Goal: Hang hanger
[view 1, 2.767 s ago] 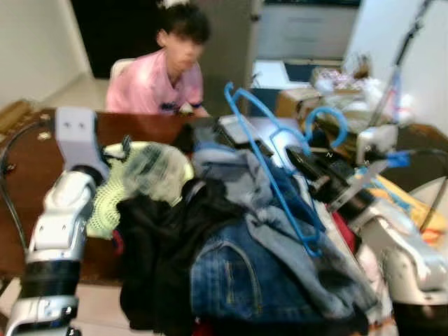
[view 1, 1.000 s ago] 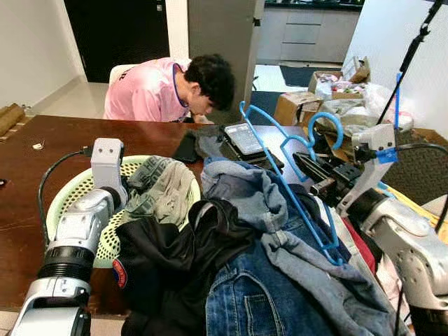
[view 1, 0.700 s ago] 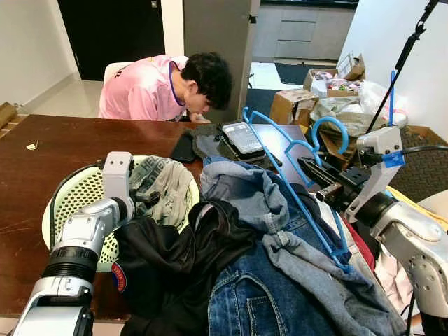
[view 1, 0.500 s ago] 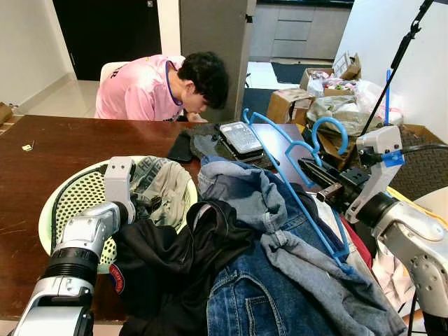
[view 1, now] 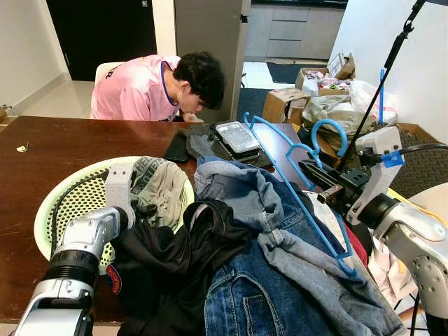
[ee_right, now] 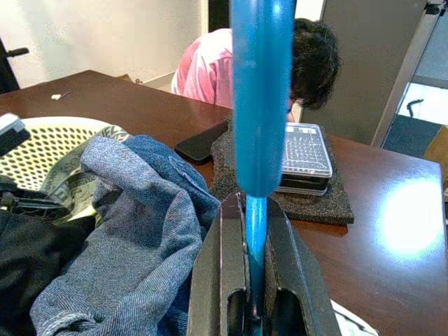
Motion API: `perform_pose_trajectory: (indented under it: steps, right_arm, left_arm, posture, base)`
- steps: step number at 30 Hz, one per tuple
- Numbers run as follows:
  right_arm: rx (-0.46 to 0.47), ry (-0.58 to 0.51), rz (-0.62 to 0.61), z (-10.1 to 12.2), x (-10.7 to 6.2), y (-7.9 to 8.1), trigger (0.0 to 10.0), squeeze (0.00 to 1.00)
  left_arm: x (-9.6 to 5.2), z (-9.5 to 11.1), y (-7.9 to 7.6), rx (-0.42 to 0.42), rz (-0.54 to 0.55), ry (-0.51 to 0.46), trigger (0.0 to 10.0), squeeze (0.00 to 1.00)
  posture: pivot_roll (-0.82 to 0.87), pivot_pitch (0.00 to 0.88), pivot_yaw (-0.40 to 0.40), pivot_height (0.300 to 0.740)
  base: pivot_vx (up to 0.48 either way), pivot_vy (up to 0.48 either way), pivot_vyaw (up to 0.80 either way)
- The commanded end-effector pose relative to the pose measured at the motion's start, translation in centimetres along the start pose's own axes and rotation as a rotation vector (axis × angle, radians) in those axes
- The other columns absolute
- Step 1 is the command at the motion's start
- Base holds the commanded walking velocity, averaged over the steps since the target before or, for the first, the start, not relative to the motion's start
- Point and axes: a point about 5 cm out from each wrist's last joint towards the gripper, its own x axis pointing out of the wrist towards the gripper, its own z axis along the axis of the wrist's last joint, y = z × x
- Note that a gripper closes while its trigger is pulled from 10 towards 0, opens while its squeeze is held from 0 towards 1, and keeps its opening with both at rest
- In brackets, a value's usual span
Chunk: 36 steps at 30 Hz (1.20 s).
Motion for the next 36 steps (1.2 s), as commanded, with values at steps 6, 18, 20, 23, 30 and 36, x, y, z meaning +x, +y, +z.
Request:
perform_pose_trajectory:
  steps: [6,18,20,23,30,36]
  right_arm:
    - [0.001,0.007,-0.015,0.1,-0.1,-0.1,10.0,0.0]
    - [0.002,-0.03,-0.027,0.5,0.9,-0.6,10.0,0.0]
    - [0.005,-0.037,-0.027,0.5,1.1,-0.6,10.0,0.0]
    - [0.007,-0.054,-0.026,0.5,1.6,-0.5,10.0,0.0]
    - [0.029,-0.106,-0.035,0.8,2.5,-0.5,10.0,0.0]
    - [0.052,-0.149,-0.03,1.1,2.9,-0.4,10.0,0.0]
  left_arm:
    - [-0.2,-1.0,0.6,-0.031,0.04,0.023,1.3,0.0]
    - [-3.9,9.0,2.4,-0.031,0.137,-0.511,0.0,0.0]
    - [-5.2,11.0,2.5,-0.01,0.168,-0.611,0.0,0.0]
    - [-8.3,15.5,1.5,0.047,0.159,-0.828,0.0,0.0]
    - [-14.7,22.1,-3.9,0.168,-0.102,-1.183,0.8,0.0]
    - [-18.6,24.6,-4.8,0.151,-0.163,-1.342,10.0,0.0]
  posture:
    - [0.12,0.019,-0.028,0.74]
    - [0.15,0.0,-0.036,0.74]
    - [0.16,0.0,-0.036,0.74]
    - [0.17,0.0,-0.032,0.74]
    - [0.2,0.0,-0.02,0.74]
    - [0.22,0.0,-0.017,0.74]
  base:
    - [0.0,0.0,0.0]
    - [0.0,0.0,0.0]
    - [0.0,0.0,0.0]
    - [0.0,0.0,0.0]
    - [0.0,0.0,0.0]
    - [0.0,0.0,0.0]
